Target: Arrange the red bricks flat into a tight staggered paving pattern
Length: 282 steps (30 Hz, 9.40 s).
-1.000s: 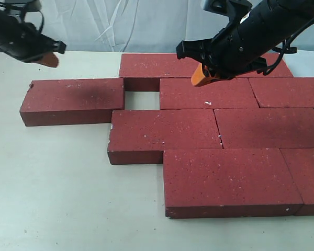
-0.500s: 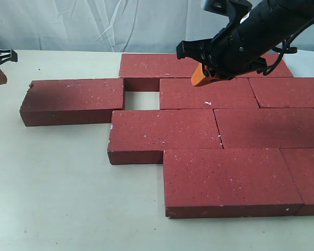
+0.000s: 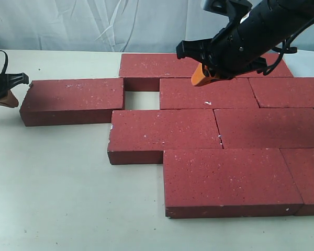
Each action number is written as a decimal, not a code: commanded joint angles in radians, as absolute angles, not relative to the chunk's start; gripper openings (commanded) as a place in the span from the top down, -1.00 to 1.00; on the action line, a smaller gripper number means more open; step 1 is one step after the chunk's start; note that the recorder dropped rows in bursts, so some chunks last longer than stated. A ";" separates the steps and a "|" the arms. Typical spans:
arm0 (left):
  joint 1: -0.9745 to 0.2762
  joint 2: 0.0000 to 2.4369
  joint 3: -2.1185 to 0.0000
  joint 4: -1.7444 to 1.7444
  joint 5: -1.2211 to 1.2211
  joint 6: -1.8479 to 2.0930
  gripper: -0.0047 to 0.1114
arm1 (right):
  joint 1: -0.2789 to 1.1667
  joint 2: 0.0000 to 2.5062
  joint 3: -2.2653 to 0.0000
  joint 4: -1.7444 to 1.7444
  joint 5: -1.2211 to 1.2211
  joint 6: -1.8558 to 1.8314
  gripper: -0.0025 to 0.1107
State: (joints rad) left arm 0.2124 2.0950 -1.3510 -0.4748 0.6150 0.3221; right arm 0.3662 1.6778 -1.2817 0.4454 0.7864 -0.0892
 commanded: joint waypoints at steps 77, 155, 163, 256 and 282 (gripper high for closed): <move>0.087 2.003 -1.346 -0.677 0.616 0.582 0.92 | 0.360 1.668 -1.280 0.464 0.779 -0.096 0.97; -0.032 0.821 -0.825 -0.417 0.248 0.272 0.92 | 0.348 1.004 -0.933 -0.045 0.722 0.135 0.97; -0.032 0.821 -0.825 -0.417 0.248 0.270 0.92 | 0.348 0.856 -0.854 -0.069 0.716 0.176 0.97; -0.032 0.821 -0.825 -0.434 0.252 0.268 0.92 | 0.011 0.087 -0.221 0.000 0.533 0.182 0.97; -0.032 0.821 -0.825 -0.435 0.252 0.268 0.92 | 0.011 0.000 -0.052 0.000 0.435 0.151 0.97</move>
